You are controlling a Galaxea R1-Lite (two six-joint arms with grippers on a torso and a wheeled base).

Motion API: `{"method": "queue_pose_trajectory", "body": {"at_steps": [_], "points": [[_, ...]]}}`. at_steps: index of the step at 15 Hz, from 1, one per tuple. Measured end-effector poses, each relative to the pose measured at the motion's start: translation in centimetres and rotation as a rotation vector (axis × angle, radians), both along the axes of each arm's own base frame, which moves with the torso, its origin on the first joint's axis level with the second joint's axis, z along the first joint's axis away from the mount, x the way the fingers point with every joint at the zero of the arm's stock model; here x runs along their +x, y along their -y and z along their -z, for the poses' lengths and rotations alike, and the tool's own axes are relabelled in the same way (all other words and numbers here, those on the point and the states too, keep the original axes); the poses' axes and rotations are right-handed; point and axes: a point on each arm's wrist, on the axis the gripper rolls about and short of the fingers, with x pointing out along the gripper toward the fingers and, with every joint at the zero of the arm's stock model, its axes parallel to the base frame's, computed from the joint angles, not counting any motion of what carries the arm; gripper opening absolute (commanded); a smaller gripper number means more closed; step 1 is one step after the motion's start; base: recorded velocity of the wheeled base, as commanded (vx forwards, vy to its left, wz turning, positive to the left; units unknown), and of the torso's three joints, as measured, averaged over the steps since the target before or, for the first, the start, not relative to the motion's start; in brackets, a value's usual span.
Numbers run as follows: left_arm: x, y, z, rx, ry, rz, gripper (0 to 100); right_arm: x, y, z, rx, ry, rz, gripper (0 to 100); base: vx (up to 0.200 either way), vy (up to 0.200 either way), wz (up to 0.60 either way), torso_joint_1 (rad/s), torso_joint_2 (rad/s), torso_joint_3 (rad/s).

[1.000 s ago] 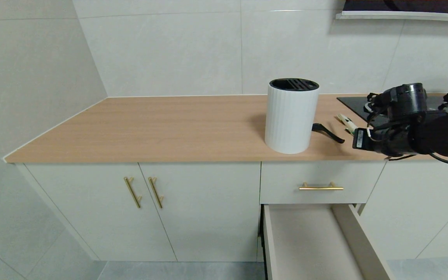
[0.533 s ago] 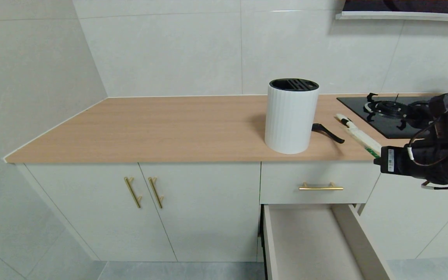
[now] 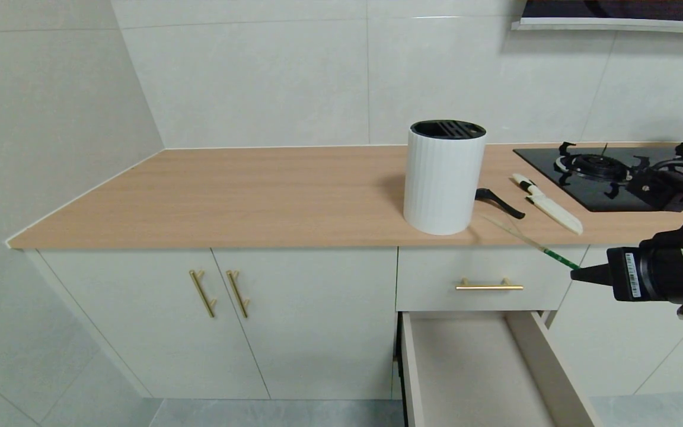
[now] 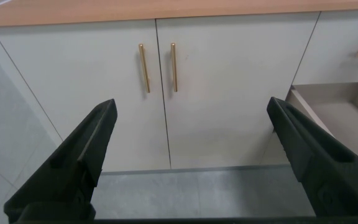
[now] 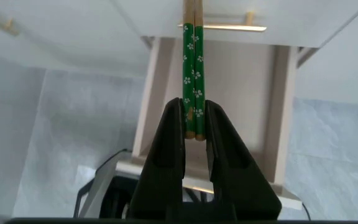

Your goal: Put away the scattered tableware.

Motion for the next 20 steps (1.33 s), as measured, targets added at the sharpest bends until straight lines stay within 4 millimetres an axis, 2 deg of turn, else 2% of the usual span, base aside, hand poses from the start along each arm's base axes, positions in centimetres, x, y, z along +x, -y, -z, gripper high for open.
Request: {"method": "queue_pose_trajectory", "body": {"at_steps": [4,11,20], "points": [[0.0,0.0,0.0,0.0,0.0,0.001,100,-0.9,-1.1,0.5,-0.01,-0.014,-0.067,0,0.0,0.0,0.0,0.0,0.0,0.0],[0.0,0.0,0.0,0.0,0.0,0.001,100,-1.3,-2.2,1.4,-0.033,-0.043,-0.126,0,0.0,0.0,0.0,-0.006,0.01,0.009],[0.0,0.0,0.0,0.0,0.0,0.001,100,-0.8,-2.4,2.3,-0.053,-0.074,-0.134,0,0.0,0.0,0.0,-0.169,0.43,0.254]]}}
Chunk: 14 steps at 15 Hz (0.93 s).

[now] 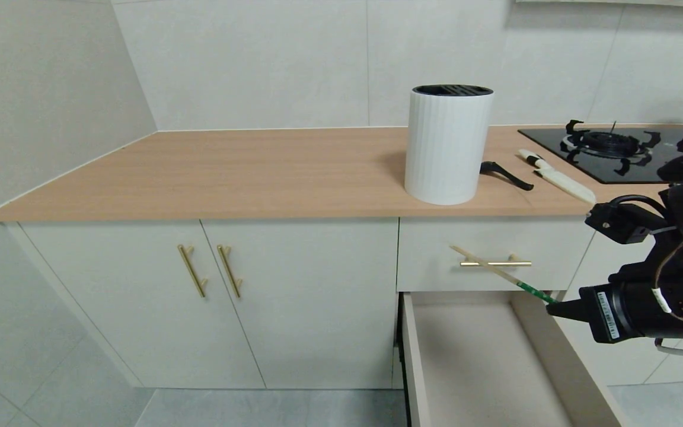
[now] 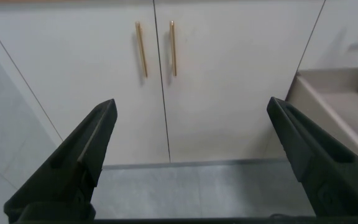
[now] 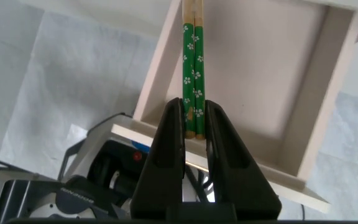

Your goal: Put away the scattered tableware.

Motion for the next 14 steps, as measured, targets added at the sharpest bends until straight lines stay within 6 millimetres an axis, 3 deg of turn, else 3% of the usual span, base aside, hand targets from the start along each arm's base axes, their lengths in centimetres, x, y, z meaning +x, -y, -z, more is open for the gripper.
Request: {"method": "queue_pose_trajectory", "body": {"at_steps": [9,14], "points": [[0.0,0.0,0.0,0.0,0.001,0.0,100,1.0,-0.4,1.1,-0.023,-0.045,0.004,0,0.0,0.0,0.0,-0.133,0.45,0.309],[0.0,0.0,0.0,0.0,0.0,0.0,100,1.2,-0.5,1.4,-0.028,-0.056,0.005,0,0.0,0.0,0.0,-0.021,0.1,0.073]]}}
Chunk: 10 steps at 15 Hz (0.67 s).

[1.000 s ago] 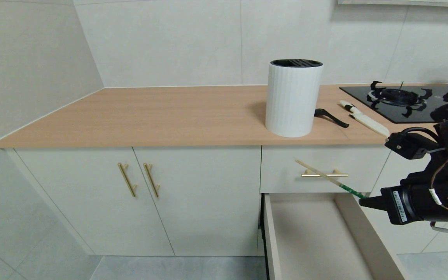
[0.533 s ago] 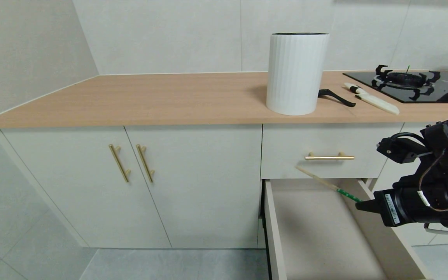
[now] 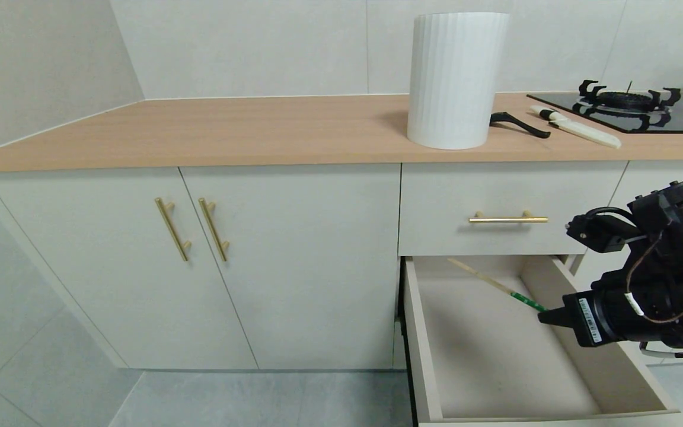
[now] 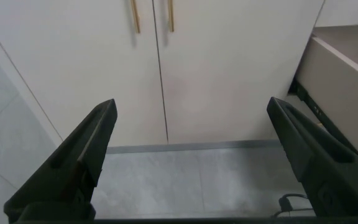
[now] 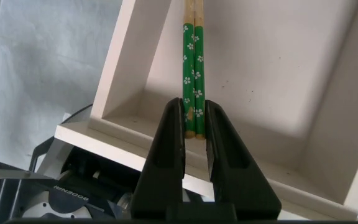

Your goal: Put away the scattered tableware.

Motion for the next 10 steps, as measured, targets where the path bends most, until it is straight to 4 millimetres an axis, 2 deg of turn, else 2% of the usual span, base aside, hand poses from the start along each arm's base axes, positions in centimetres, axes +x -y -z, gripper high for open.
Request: {"method": "queue_pose_trajectory", "body": {"at_steps": [5,7,10], "points": [[0.0,0.0,0.0,0.0,0.0,0.0,100,1.1,-0.4,0.7,-0.01,-0.014,0.003,0,0.0,0.0,0.0,0.0,0.0,0.0],[0.0,0.0,0.0,0.0,0.0,0.0,100,2.6,-1.1,1.8,-0.019,-0.004,0.003,0,0.0,0.0,0.0,0.0,0.0,0.0],[0.0,0.0,0.0,0.0,0.0,0.0,100,5.4,-2.2,4.3,-0.062,0.002,0.043,0,0.0,0.0,0.0,0.0,0.0,0.0]]}}
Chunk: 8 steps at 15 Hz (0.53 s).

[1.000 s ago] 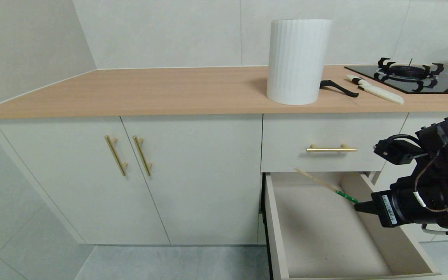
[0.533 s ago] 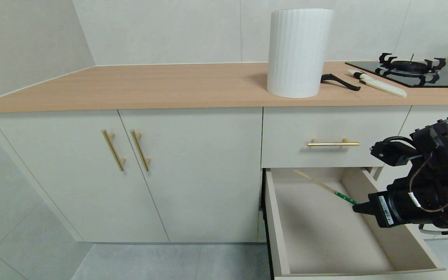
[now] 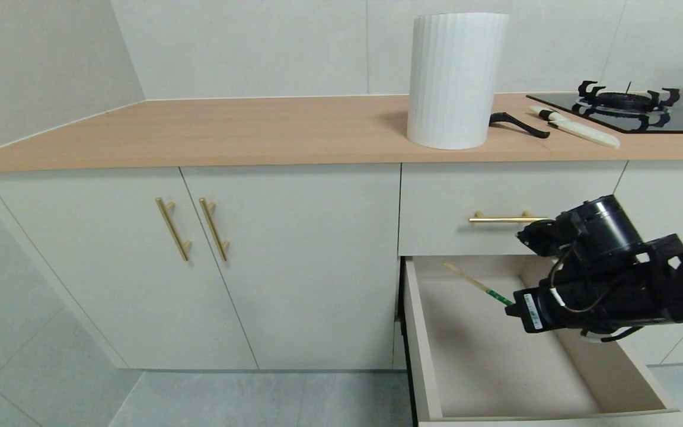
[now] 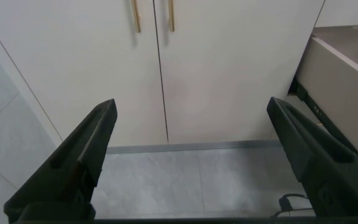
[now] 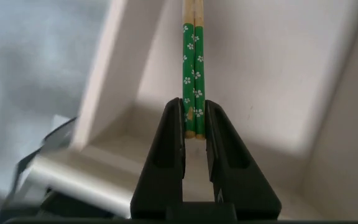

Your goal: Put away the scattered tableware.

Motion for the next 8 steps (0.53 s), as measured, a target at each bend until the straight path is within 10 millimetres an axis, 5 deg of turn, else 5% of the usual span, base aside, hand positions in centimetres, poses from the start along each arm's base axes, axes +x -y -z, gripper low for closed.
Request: {"method": "queue_pose_trajectory", "body": {"at_steps": [8], "points": [[0.0,0.0,0.0,0.0,0.0,0.0,100,5.6,-2.5,8.0,-0.04,-0.009,0.127,0,0.0,0.0,0.0,0.0,0.0,0.0]]}}
